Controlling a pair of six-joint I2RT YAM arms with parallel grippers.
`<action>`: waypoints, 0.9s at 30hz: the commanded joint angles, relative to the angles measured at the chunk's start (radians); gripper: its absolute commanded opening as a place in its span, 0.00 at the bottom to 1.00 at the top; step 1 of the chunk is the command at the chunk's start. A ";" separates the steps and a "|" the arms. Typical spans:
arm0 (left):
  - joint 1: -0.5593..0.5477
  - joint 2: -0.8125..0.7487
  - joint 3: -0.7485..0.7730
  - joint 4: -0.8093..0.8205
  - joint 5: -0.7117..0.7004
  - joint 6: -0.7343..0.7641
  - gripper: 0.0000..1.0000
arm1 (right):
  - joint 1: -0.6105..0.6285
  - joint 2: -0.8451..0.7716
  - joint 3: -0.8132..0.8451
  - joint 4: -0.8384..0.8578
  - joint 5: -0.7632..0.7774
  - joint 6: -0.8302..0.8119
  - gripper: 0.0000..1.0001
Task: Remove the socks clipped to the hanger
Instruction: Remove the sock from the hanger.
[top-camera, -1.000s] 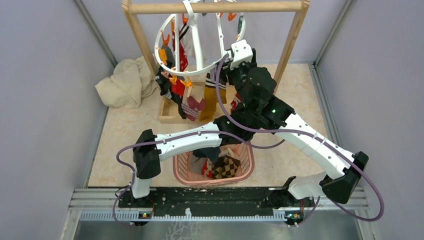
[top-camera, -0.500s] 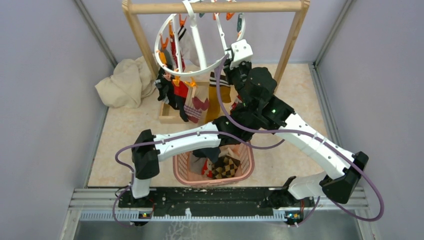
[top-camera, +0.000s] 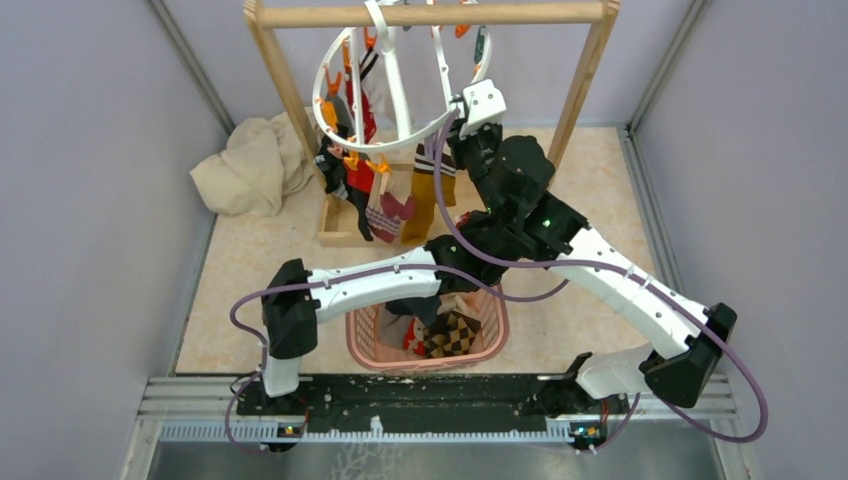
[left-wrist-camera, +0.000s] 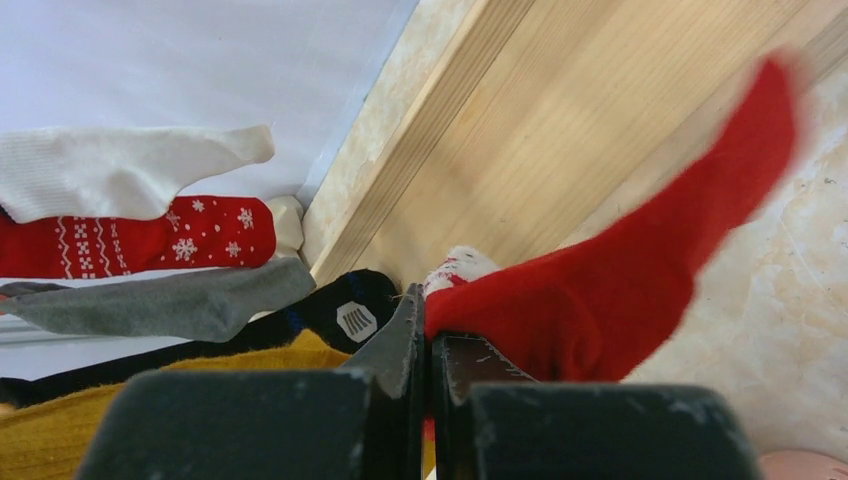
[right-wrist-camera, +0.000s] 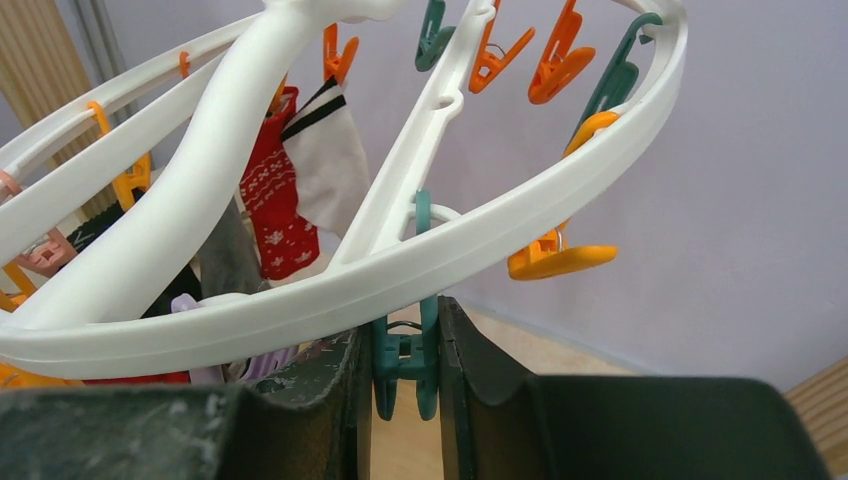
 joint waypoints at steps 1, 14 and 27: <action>-0.007 -0.070 -0.009 0.010 -0.007 -0.024 0.00 | 0.014 -0.025 0.007 0.043 -0.012 0.021 0.00; -0.007 -0.156 -0.033 -0.025 0.038 -0.085 0.00 | 0.013 -0.058 -0.016 -0.026 -0.007 0.095 0.60; -0.011 -0.233 -0.061 -0.071 0.091 -0.161 0.00 | 0.010 -0.155 -0.094 -0.115 0.009 0.194 0.89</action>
